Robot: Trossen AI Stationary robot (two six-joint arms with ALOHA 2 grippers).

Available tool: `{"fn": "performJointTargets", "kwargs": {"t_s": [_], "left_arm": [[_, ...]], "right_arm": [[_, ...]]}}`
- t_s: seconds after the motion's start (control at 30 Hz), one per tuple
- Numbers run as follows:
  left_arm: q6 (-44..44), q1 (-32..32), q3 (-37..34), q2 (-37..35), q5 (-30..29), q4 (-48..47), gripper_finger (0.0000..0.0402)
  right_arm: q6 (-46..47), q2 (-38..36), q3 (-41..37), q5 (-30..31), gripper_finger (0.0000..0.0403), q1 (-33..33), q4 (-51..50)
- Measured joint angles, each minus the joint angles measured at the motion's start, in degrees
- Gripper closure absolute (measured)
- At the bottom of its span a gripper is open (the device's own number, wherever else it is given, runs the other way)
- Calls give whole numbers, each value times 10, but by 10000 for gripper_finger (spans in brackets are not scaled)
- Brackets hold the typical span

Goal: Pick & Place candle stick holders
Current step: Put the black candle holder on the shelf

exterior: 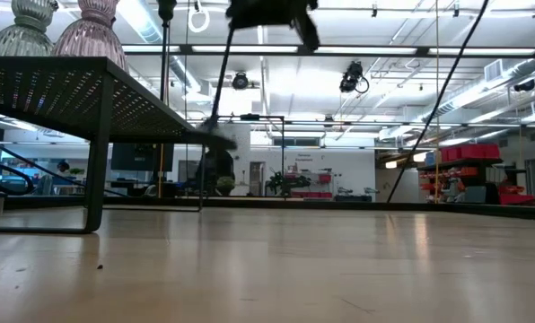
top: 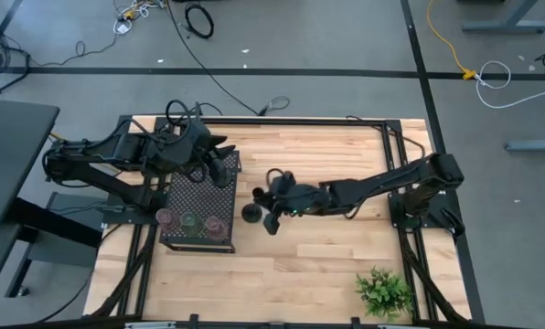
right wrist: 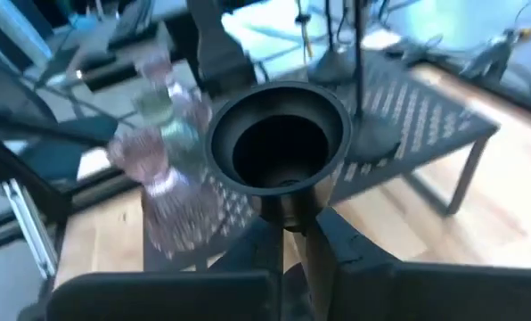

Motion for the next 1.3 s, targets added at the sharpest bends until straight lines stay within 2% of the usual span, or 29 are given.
{"fn": "performJointTargets", "kwargs": {"t_s": [0.23,0.43,0.9,1.3], "left_arm": [[0,0,0,0,0,0,239],[0,0,0,0,0,0,239],[13,0,0,0,-11,20,239],[86,0,0,-6,-11,103,239]], "right_arm": [[-29,-74,0,33,388,0,-31],[-42,-107,0,41,388,0,-19],[-53,-105,0,47,388,-12,38],[-53,-75,0,-3,388,-38,80]]}}
